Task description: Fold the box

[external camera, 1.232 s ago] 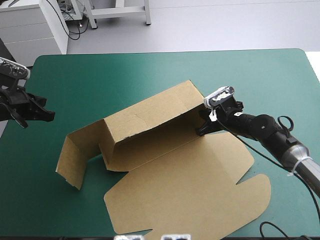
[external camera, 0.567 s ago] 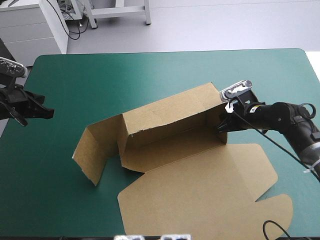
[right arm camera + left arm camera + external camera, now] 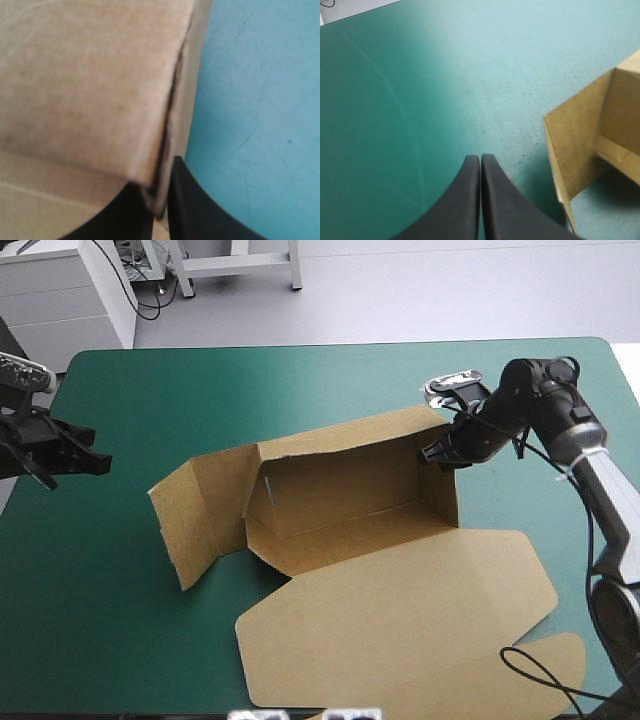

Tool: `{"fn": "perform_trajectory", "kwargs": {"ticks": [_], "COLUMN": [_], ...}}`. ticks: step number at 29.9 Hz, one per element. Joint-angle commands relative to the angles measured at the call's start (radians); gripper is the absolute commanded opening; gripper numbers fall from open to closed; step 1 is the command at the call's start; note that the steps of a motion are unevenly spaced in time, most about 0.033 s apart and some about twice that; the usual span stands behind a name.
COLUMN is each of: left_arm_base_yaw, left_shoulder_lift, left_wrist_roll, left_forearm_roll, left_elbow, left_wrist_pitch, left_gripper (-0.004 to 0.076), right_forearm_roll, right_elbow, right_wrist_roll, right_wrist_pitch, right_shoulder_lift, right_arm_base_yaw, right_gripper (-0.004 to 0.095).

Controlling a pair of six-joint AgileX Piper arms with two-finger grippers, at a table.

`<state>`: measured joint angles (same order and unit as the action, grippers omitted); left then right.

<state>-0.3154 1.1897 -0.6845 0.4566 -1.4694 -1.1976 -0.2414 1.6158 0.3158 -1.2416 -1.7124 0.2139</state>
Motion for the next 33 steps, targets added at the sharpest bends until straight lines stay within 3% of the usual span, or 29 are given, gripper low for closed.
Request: {"fn": "perform_trajectory", "kwargs": {"ticks": [1, 9, 12, 17, 19, 23, 27, 33], "left_arm_base_yaw": [0.0, 0.0, 0.0, 0.0, 0.0, 0.0, 0.0, 0.0], "left_shoulder_lift": [-0.021, -0.021, -0.021, -0.021, -0.021, -0.021, -0.021, -0.021], "left_wrist_roll": [0.01, 0.01, 0.01, 0.01, 0.01, 0.01, 0.01, 0.01], "left_forearm_roll": [0.045, 0.045, 0.043, 0.041, 0.041, 0.03, 0.01, 0.01], "left_elbow": [-0.024, -0.024, -0.024, -0.024, -0.024, -0.024, -0.024, -0.024], "left_wrist_pitch": [0.045, 0.045, 0.047, 0.049, 0.049, 0.053, 0.049, 0.035], "left_gripper": [-0.0008, -0.0008, -0.0008, -0.0008, -0.0008, -0.0008, -0.0008, -0.0008], "right_forearm_roll": [-0.038, -0.086, -0.088, -0.088, -0.088, -0.088, -0.095, -0.082], "right_elbow": [0.11, 0.251, 0.263, 0.285, 0.3, 0.355, 0.398, 0.432], "right_wrist_roll": [-0.005, -0.02, 0.006, 0.014, 0.014, -0.01, -0.15, -0.093], "right_wrist_pitch": [-0.004, -0.004, 0.011, 0.03, 0.03, -0.007, -0.007, -0.005], "right_shoulder_lift": [-0.087, -0.212, -0.221, -0.221, -0.221, -0.214, -0.179, -0.134], "right_arm_base_yaw": [0.002, 0.002, 0.002, 0.002, 0.002, 0.002, 0.002, 0.002], "right_gripper": [-0.0019, 0.0024, 0.0179, 0.0601, 0.0683, 0.0686, 0.0669, 0.0561]}}
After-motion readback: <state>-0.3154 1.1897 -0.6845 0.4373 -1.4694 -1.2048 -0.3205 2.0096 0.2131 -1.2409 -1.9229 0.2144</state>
